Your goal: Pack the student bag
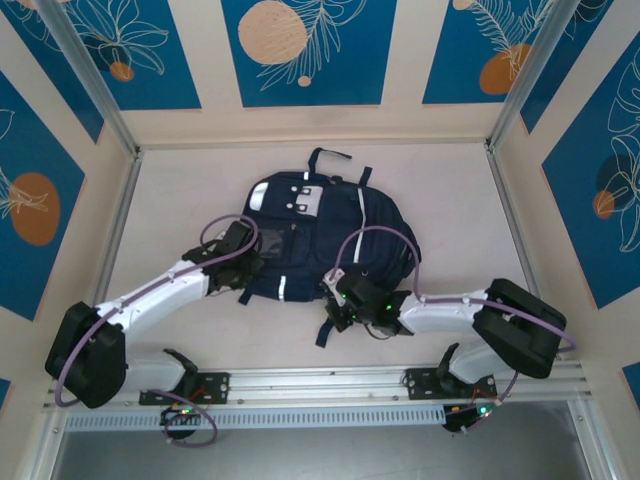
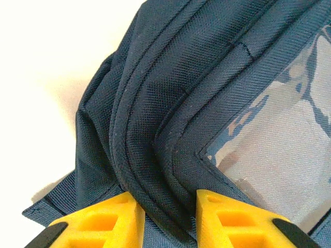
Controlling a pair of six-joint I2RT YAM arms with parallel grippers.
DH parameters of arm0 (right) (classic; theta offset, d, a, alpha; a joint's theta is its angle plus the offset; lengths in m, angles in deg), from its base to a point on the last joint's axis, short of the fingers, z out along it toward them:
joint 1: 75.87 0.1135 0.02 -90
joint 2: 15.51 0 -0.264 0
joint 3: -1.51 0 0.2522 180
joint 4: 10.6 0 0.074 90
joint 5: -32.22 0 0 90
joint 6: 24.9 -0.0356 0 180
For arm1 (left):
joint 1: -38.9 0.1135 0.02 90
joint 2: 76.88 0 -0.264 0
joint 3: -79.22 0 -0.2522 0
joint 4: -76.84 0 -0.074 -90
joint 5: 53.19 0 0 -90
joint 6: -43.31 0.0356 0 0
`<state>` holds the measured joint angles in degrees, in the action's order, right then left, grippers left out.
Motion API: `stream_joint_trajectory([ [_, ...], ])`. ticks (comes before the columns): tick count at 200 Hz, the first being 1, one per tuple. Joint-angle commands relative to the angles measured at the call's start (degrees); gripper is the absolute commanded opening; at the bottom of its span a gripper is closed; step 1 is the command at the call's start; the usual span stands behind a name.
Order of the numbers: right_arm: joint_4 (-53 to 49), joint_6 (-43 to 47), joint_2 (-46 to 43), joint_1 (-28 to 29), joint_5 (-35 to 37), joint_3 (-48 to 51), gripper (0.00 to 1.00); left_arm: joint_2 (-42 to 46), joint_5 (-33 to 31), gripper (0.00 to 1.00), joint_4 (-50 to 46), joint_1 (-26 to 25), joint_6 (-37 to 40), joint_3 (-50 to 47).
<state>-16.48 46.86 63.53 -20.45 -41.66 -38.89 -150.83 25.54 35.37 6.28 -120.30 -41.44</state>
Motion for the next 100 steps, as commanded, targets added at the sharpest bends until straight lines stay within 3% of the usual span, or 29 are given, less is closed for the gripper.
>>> stream_joint_trajectory([
  [1, -4.00, -2.31, -3.78, -1.36, 1.77, 2.08, 0.00, -2.49, -7.26, 0.28, -4.87, 2.59, 1.32, 2.20],
  [39, -10.23, -7.42, -5.96, -2.63, 3.90, 0.83, 0.00, -5.42, -7.54, 0.28, -7.96, 5.32, 1.86, 5.59],
  [83, -25.74, -19.57, -6.01, -0.43, 14.72, -5.08, 0.00, -9.67, -5.07, 0.26, -9.27, 10.44, 2.49, 8.12],
  [100, -25.66, -20.16, -5.69, 1.38, 14.79, -5.63, 0.00, -9.15, -4.70, 0.31, -9.95, 12.23, 4.00, 9.70],
])
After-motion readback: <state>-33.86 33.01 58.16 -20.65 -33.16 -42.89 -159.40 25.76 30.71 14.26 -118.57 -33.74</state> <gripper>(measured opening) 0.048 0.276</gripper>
